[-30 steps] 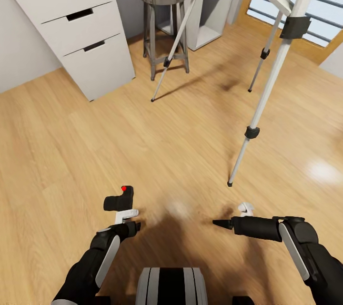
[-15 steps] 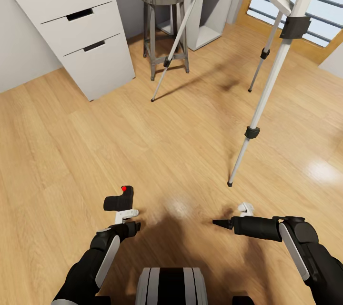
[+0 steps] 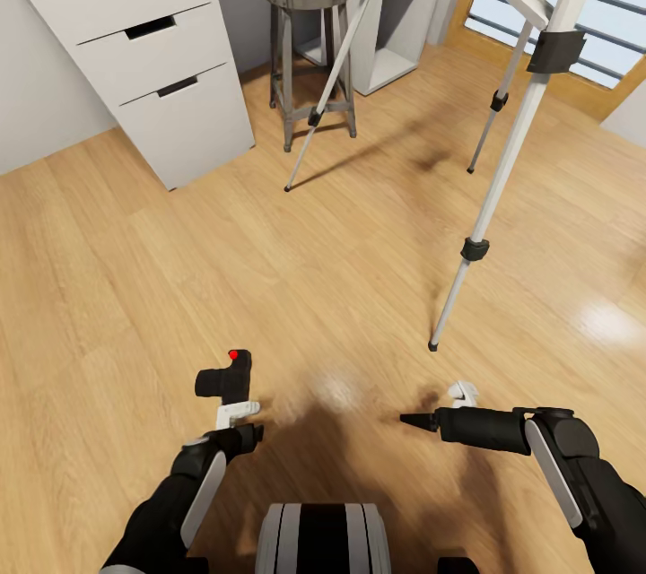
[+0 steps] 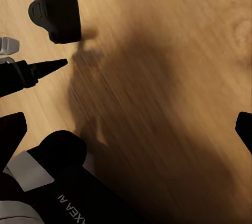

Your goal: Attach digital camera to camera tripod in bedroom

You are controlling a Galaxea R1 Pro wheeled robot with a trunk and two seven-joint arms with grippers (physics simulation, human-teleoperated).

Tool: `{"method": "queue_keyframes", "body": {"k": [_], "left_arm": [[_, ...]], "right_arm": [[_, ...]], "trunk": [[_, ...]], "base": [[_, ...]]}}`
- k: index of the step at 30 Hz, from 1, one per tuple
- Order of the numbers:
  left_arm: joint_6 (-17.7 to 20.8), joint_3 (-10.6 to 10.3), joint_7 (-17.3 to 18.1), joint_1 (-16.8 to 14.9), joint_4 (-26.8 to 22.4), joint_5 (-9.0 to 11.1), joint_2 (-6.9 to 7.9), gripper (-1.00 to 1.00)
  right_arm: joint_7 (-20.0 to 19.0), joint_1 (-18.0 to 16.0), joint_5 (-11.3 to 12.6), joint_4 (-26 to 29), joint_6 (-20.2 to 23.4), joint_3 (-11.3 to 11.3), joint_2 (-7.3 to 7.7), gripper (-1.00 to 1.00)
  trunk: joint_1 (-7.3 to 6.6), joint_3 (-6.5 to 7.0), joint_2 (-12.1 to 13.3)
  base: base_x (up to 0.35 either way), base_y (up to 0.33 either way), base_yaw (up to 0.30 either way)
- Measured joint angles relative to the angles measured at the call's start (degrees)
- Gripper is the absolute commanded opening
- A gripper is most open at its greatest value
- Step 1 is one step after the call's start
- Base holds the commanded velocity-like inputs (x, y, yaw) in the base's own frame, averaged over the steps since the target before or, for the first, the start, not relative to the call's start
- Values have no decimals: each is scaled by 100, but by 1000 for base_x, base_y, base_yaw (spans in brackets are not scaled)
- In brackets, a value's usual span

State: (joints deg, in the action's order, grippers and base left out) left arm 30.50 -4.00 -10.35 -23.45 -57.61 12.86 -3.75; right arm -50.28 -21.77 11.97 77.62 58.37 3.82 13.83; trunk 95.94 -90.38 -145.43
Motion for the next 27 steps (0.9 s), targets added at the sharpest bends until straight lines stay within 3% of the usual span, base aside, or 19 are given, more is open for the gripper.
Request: {"method": "queue_keyframes", "body": {"k": [5,7,15,21,25,26,27], "left_arm": [[-627,-3,45,0,215,3,18,100],[-1072,-3,70,0,443,6,55,100],[-1438,-6,93,-1,745,0,165,100],[-2270,-16,105,-1,907,15,294,100],[-2536,-28,160,-1,1186,9,310,100],[-2764,-232,234,0,1404,-151,315,100],[-3103,-562,254,2,1477,-520,307,100]], "right_arm": [[3,0,-4,-8,-5,0,-2,100],[4,0,-6,-10,-8,0,-3,100],[4,0,-5,-21,-8,0,-9,100],[36,0,-6,-28,-9,-5,-18,100],[44,0,-6,-29,-9,-8,-21,100],[47,0,-7,-29,-9,-9,-27,100],[44,0,-61,-29,-11,-9,-40,100]], "trunk": [[0,0,0],[0,0,0],[0,0,0],[0,0,0],[0,0,0],[0,0,0],[0,0,0]], "base": [[0,0,0],[0,0,0],[0,0,0],[0,0,0],[0,0,0],[0,0,0],[0,0,0]]}}
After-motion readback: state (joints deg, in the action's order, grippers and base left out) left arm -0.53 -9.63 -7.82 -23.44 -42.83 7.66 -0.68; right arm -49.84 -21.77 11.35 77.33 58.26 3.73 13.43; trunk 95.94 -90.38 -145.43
